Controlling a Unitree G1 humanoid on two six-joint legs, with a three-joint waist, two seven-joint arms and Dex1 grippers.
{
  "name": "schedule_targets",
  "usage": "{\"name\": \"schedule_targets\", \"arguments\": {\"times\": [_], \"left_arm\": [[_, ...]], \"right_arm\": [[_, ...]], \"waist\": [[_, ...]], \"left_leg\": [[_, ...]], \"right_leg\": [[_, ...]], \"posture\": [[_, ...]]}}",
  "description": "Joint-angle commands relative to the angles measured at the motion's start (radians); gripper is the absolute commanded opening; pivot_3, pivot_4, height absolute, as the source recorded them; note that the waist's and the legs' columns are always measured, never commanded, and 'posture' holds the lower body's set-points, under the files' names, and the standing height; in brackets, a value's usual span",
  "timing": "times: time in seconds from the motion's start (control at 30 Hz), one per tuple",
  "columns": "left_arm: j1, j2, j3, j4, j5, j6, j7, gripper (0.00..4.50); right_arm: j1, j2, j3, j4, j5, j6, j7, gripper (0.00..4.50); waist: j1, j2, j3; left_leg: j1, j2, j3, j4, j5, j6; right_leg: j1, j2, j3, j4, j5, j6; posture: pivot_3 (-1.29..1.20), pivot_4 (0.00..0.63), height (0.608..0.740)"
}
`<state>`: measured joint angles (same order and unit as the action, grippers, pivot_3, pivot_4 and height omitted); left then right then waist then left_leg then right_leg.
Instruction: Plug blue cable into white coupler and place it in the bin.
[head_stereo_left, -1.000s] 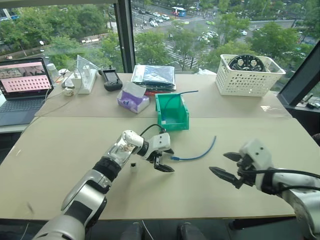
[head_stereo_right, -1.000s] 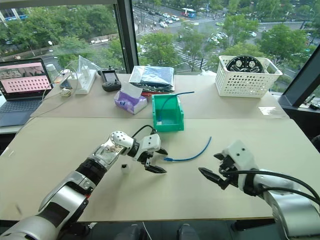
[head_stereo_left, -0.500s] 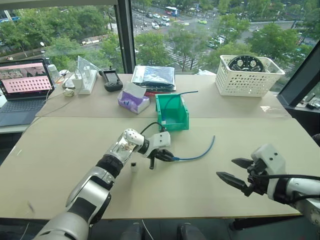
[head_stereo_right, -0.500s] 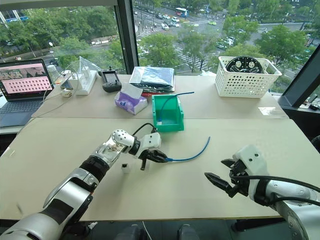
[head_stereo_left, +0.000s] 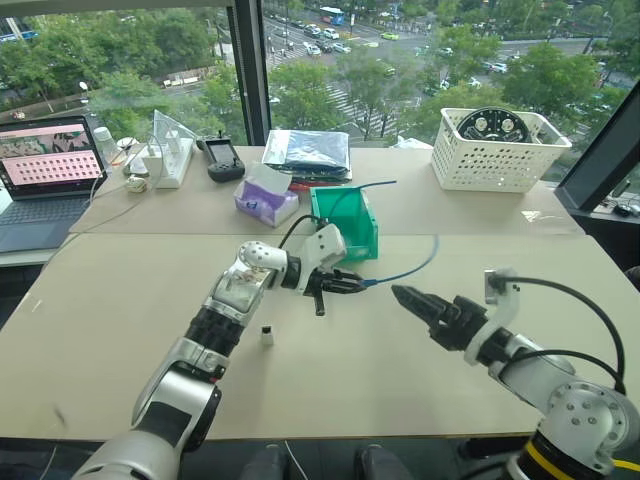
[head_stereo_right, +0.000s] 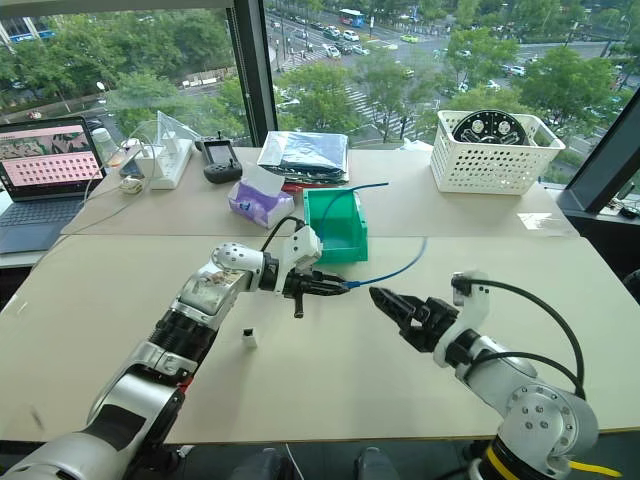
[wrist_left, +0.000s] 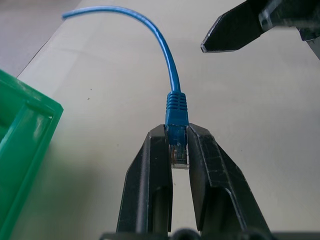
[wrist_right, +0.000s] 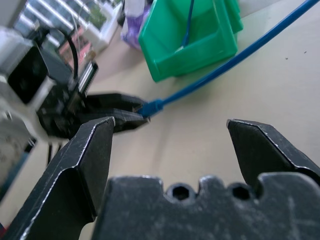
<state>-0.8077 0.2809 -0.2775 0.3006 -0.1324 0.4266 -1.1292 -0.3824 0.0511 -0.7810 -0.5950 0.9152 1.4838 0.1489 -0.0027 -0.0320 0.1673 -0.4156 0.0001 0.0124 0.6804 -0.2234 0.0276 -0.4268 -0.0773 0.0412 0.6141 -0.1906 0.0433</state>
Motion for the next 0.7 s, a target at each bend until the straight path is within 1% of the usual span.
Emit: {"name": "schedule_targets", "arguments": {"times": [0.03, 0.1, 0.17, 0.33, 0.53, 0.63, 0.7], "left_arm": [[-0.003, -0.01, 0.01, -0.107, -0.036, 0.038, 0.018, 0.05], [-0.008, -0.012, 0.0, -0.113, -0.029, 0.029, 0.025, 0.05], [-0.015, -0.015, -0.009, -0.117, -0.025, 0.022, 0.031, 0.05], [-0.024, -0.025, -0.022, -0.122, -0.023, 0.017, 0.04, 0.05], [-0.029, -0.04, -0.028, -0.127, -0.031, 0.018, 0.05, 0.05], [-0.032, -0.04, -0.03, -0.119, -0.026, 0.009, 0.051, 0.05], [-0.035, -0.033, -0.038, -0.106, -0.012, -0.008, 0.049, 0.05]], "right_arm": [[-0.086, 0.061, -0.106, -0.004, 0.164, 0.02, -0.163, 4.2], [-0.101, 0.078, -0.121, 0.013, 0.226, 0.019, -0.247, 4.2], [-0.091, 0.076, -0.109, 0.034, 0.296, 0.001, -0.327, 4.2], [-0.034, 0.035, -0.019, 0.074, 0.492, -0.097, -0.513, 4.2], [0.057, -0.067, 0.154, 0.102, 0.707, -0.281, -0.688, 4.2], [0.103, -0.138, 0.236, 0.105, 0.787, -0.367, -0.732, 4.2], [0.141, -0.206, 0.261, 0.109, 0.823, -0.417, -0.741, 4.2]], "waist": [[-0.001, 0.0, 0.0], [-0.002, 0.001, 0.0], [-0.005, 0.001, 0.0], [-0.015, 0.002, 0.0], [-0.021, 0.002, 0.0], [-0.023, 0.002, 0.0], [-0.022, 0.002, 0.0]], "left_leg": [[0.0, 0.0, 0.0, 0.0, 0.0, 0.0], [0.0, 0.0, 0.0, 0.0, 0.0, 0.0], [0.0, -0.001, 0.0, -0.001, 0.0, 0.0], [0.0, 0.0, 0.0, -0.001, 0.0, 0.0], [0.0, 0.0, 0.0, -0.002, 0.0, 0.0], [0.0, 0.0, 0.0, -0.002, 0.0, 0.0], [0.0, 0.0, 0.0, -0.002, 0.0, 0.0]], "right_leg": [[0.0, 0.0, 0.0, 0.0, 0.0, 0.0], [0.0, 0.0, 0.0, 0.0, 0.0, 0.0], [0.001, -0.001, 0.0, -0.001, 0.0, 0.0], [0.0, 0.0, 0.0, -0.001, 0.0, 0.0], [0.001, 0.0, 0.001, -0.002, 0.0, 0.0], [0.001, 0.0, 0.001, -0.002, 0.0, 0.0], [0.001, 0.0, 0.001, -0.002, -0.001, 0.001]], "posture": [[0.0, 0.15, 0.74], [0.0, 0.15, 0.74], [0.0, 0.15, 0.74], [0.0, 0.15, 0.74], [0.0, 0.15, 0.74], [0.0, 0.15, 0.74], [0.0, 0.15, 0.74]]}}
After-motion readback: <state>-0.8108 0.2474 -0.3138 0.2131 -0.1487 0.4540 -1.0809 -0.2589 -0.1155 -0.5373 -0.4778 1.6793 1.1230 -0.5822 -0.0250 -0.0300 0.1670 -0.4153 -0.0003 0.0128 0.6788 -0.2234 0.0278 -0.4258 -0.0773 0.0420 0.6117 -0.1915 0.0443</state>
